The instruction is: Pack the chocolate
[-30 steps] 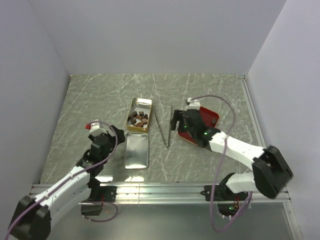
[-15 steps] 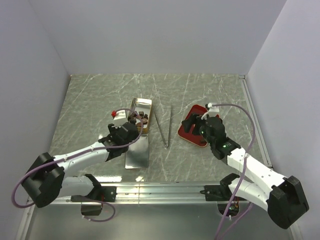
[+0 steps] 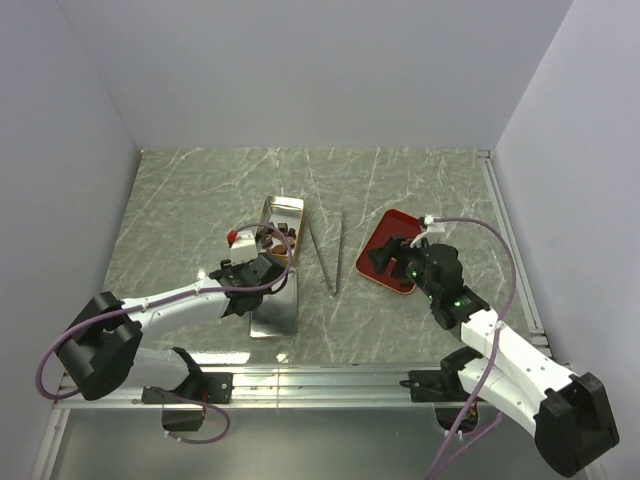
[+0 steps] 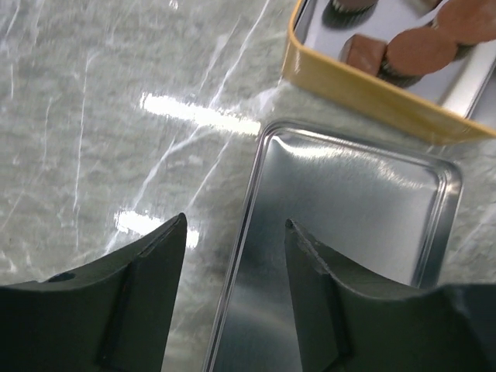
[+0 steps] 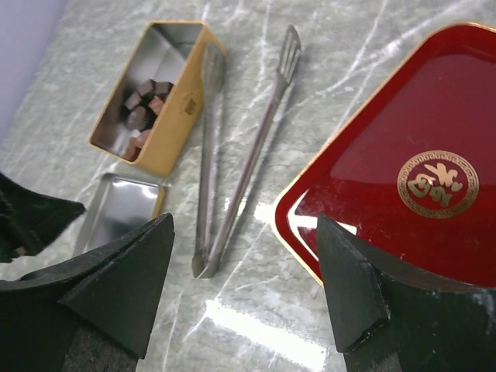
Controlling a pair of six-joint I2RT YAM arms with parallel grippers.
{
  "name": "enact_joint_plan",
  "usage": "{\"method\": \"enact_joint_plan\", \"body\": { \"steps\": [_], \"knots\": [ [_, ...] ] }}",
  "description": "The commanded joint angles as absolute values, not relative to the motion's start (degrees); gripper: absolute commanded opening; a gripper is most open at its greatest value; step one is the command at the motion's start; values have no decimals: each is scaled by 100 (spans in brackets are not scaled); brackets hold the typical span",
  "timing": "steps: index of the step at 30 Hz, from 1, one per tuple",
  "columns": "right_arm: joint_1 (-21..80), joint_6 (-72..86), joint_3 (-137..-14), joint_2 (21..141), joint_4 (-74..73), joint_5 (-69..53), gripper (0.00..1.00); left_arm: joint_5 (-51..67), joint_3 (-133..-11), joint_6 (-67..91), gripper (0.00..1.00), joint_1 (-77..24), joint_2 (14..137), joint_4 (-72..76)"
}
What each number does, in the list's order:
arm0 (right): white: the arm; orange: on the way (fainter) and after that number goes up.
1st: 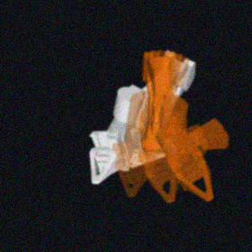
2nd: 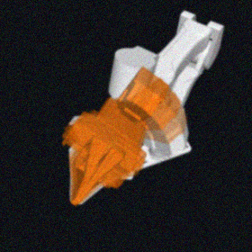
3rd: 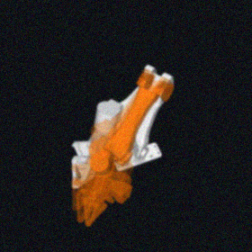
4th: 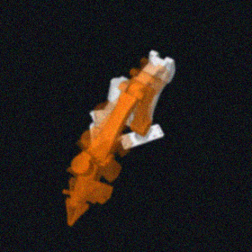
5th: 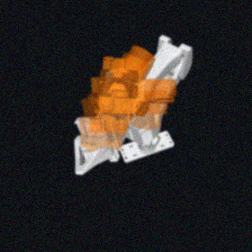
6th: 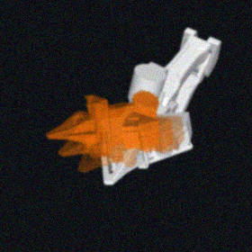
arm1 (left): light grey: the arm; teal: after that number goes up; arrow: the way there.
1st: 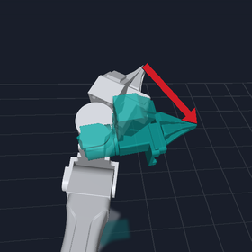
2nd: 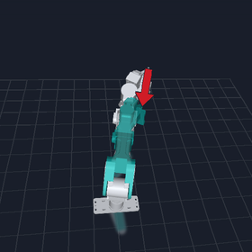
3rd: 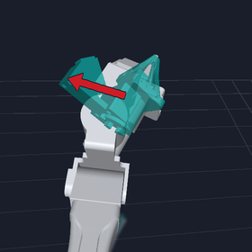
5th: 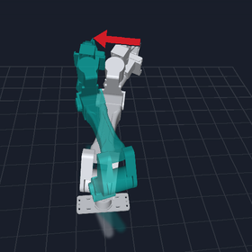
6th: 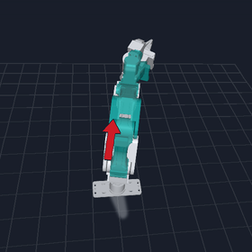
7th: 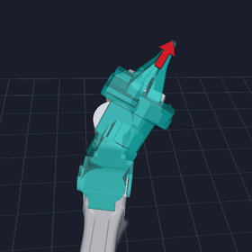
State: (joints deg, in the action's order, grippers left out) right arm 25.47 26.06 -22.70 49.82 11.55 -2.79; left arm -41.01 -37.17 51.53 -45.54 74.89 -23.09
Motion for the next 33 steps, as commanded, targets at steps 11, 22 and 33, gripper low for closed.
{"method": "enact_joint_plan", "body": {
  "steps": [11, 22, 33],
  "knots": [
    [2496, 2689, -1881, 3964, 1187, -387, 80, -3770, -3796, 5730, 45, -4737, 8067, -2742],
    [2487, 2698, -1740, 3797, 1230, -440, 80, -4139, -4429, 6117, 1, -5071, 9263, -3462],
    [2487, 2602, -1705, 3604, 1187, -483, 80, -4869, -4781, 6697, 1, -5862, 9080, -4157]
  ]
}}
